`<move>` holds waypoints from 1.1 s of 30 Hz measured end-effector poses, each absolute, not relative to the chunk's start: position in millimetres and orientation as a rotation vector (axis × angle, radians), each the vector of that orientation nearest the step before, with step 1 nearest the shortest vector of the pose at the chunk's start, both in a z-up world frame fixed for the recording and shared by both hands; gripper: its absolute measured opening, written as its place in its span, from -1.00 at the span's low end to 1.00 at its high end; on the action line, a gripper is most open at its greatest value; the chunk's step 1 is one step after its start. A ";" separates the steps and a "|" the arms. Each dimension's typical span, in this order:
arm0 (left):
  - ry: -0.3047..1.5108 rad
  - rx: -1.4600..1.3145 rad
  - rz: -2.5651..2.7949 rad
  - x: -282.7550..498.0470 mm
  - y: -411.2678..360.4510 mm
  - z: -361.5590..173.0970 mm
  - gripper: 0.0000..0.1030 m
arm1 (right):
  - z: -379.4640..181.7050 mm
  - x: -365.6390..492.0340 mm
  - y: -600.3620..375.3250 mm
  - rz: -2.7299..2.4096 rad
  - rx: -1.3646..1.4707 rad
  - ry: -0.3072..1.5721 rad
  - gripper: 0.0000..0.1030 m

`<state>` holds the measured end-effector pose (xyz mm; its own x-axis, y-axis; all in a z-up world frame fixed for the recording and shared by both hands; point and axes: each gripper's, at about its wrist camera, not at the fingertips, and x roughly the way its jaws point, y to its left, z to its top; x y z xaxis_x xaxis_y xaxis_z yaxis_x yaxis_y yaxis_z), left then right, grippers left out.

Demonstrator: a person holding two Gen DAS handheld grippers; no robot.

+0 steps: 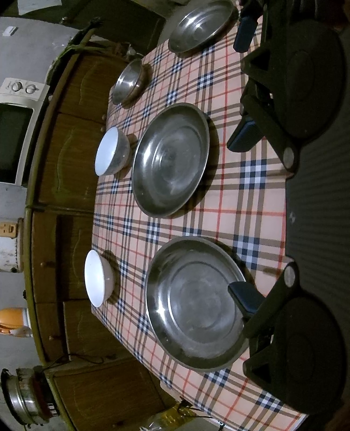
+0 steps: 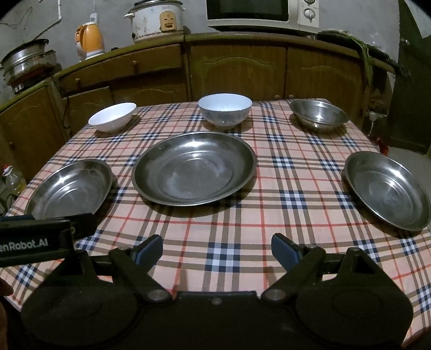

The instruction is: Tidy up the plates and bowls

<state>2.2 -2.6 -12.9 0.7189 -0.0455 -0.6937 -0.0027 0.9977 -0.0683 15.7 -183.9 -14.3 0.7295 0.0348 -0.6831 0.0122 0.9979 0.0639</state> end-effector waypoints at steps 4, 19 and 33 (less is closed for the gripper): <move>0.778 -0.088 -0.030 3.8 -1.9 -15.3 1.00 | -17.5 16.6 -186.6 0.008 0.080 0.759 1.00; 0.788 -0.074 -0.038 7.6 -4.0 -23.4 1.00 | -25.7 20.9 -204.4 -0.040 0.153 0.770 0.99; 0.788 -0.074 -0.011 22.6 0.4 -26.9 1.00 | -27.9 30.7 -214.1 -0.040 0.140 0.758 0.99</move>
